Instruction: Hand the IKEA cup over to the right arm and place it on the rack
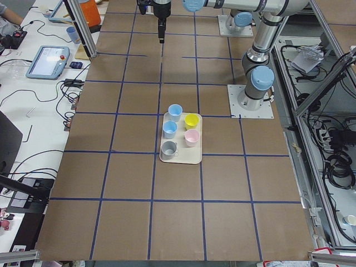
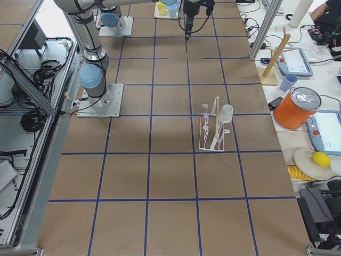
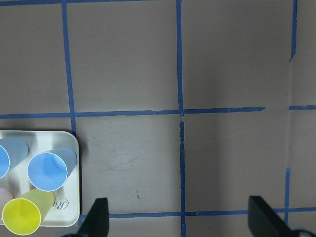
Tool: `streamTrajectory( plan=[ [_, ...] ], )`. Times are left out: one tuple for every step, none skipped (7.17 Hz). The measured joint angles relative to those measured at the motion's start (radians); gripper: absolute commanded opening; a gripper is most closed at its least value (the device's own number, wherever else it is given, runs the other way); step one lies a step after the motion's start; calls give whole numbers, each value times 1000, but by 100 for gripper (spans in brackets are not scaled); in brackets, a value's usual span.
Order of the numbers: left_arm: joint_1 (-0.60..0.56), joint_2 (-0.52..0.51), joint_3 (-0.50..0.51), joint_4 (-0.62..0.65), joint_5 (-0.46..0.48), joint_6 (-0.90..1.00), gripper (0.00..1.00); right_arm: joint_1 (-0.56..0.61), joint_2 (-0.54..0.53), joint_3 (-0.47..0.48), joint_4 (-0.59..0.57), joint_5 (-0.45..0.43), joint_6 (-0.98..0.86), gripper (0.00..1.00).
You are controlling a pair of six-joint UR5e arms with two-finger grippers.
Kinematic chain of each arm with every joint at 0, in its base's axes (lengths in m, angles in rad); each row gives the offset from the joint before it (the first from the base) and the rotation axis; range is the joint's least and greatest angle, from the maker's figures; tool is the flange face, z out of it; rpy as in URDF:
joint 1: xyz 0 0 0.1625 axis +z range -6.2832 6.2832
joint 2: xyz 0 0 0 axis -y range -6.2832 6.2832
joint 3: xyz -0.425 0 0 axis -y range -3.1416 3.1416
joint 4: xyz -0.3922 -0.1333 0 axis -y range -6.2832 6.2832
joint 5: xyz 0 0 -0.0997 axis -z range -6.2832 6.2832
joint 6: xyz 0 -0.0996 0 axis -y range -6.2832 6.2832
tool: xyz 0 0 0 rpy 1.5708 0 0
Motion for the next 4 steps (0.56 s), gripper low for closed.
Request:
streamTrajectory(
  plan=[
    [2, 1, 0, 0, -4, 0, 100, 5, -50, 64, 0, -1, -4, 100],
    [4, 1, 1, -1, -7, -1, 100, 5, -95, 135, -31, -3, -9, 100],
    [5, 2, 2, -1, -8, -1, 100, 5, -126, 184, -71, -5, -13, 100],
    [5, 2, 2, -2, -8, -1, 100, 5, -139, 203, -91, -7, -14, 100]
  ],
)
